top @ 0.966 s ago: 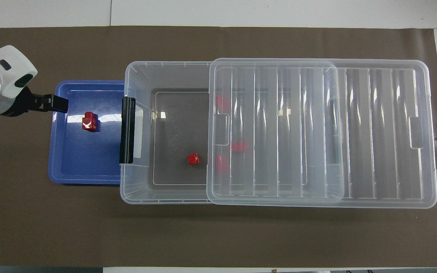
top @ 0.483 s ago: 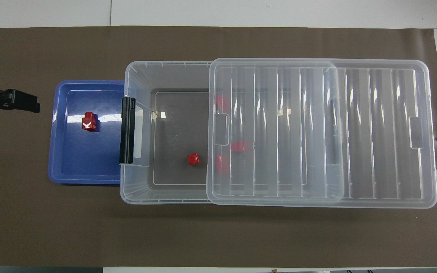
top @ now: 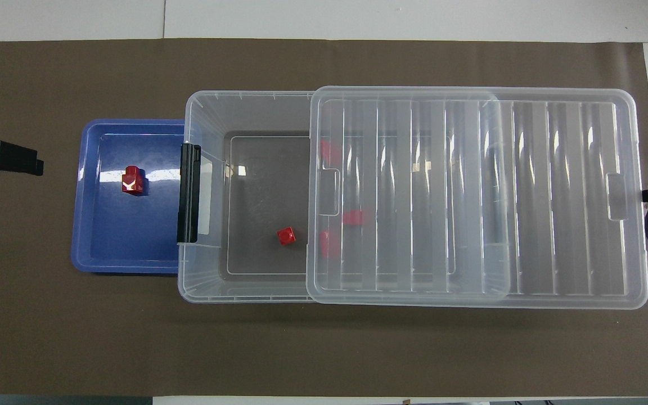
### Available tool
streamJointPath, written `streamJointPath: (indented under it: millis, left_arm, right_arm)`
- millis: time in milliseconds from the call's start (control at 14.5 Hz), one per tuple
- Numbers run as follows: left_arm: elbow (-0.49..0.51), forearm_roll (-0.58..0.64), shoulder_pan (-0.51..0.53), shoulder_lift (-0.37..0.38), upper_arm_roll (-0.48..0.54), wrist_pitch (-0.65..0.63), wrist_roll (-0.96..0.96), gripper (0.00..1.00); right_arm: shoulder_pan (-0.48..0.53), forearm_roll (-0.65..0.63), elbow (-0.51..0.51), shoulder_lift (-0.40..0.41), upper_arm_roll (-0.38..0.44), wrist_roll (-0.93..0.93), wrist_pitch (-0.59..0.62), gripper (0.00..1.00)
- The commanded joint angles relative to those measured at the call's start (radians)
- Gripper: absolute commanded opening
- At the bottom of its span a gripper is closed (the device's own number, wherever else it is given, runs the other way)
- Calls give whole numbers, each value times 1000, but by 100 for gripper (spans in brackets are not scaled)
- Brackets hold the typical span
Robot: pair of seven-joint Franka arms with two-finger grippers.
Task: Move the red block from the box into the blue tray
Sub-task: 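Push the lid back over the box with the right gripper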
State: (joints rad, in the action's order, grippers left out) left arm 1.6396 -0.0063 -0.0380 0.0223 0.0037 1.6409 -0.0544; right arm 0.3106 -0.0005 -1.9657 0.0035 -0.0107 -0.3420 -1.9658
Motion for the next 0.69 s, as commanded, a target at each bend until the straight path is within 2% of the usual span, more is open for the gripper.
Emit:
streamJointPath:
  millis: [0,345,621]
  left_arm:
    - [26,-20,6,22,4,-9,-16,100]
    - [6,-20,6,10,10,-35,-15,100]
    - [-52,-37,7,-27,12,-50,-13,100]
  right_arm:
    - [-50,2,-27,-20,-8,93,-16,0]
    - [-140,5,-30,-23,-8,211,-10,0]
    - [-197,7,-44,-30,-8,294,-7,0]
